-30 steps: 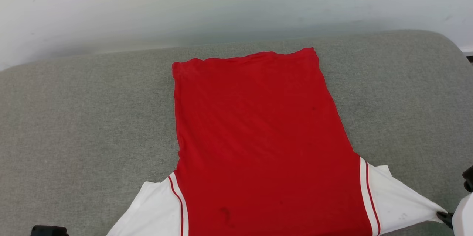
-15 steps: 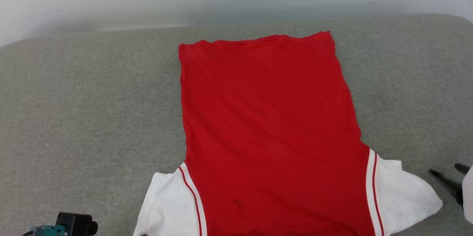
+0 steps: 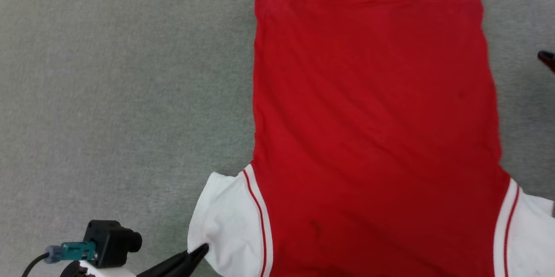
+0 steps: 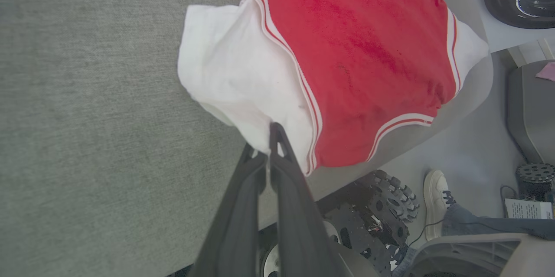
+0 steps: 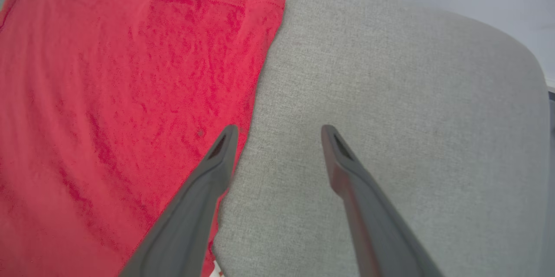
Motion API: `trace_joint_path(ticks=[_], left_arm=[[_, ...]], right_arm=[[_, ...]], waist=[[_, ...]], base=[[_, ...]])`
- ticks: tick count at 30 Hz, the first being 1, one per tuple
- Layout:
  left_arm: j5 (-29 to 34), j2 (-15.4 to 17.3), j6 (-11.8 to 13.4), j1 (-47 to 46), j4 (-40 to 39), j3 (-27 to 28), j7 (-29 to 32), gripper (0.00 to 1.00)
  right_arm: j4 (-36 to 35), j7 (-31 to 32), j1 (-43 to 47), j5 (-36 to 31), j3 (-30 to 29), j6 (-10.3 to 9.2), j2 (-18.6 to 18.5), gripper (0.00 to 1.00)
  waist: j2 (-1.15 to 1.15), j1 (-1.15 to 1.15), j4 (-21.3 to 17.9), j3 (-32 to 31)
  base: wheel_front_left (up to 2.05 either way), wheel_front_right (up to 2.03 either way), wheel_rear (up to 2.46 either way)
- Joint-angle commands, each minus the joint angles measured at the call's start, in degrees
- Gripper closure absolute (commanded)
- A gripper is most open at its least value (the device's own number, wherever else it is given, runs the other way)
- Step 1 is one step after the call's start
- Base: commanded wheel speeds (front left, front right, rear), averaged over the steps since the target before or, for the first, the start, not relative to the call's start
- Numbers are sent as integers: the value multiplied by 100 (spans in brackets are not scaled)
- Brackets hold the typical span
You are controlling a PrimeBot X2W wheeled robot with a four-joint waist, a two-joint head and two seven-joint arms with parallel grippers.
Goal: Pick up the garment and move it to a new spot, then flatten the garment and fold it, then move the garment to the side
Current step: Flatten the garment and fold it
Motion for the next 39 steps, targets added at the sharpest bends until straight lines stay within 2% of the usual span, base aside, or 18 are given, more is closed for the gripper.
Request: trace_joint_path(ticks=[1, 7, 13, 18, 26, 27, 28, 29, 39], left_arm=[[81, -34, -42, -161, -117, -57, 18, 100], [396, -220, -152, -560, -380, -309, 32, 100], [588, -437, -266, -839, -430, -546, -6, 100], [633, -580, -323, -951, -447, -634, -71, 100], [663, -692, -393, -1051, -379, -711, -142, 100], [664, -705, -394, -1056, -363, -715, -150, 100], [666, -714, -395, -1063, -350, -718, -148, 100], [668, -721, -396, -1076, -333, -721, -147, 100], [706, -676, -325, -1071, -164, -674, -162, 100]], right_arm=[[153, 152, -388, -132, 27, -4, -8, 0], [805, 653, -1578, -682, -22, -3, -106, 0], [1296, 818, -2230, -1089, -183, -3, -68, 0], [1504, 887, -2352, -1377, -156, -3, -126, 0], [1749, 1013, -1944, -1542, -140, -3, 81, 0], [1768, 1060, -1880, -1531, -137, -2, 90, 29], [1764, 1074, -1844, -1524, -141, -2, 95, 85], [1759, 1074, -1822, -1522, -146, -2, 90, 100], [1838, 869, -1423, -1476, -244, -3, 131, 100]], waist=[[0, -1, 512, 538], [0, -1, 1061, 1111], [0, -1, 1445, 1458], [0, -1, 1614, 1575], [0, -1, 1704, 1652], [0, -1, 1703, 1650], [0, -1, 1699, 1646], [0, -1, 1694, 1641], [0, -1, 1387, 1191]], base=[[0, 0, 0], [0, 0, 0], [0, 0, 0], [0, 0, 0], [0, 0, 0], [0, 0, 0], [0, 0, 0], [0, 0, 0], [0, 0, 0]])
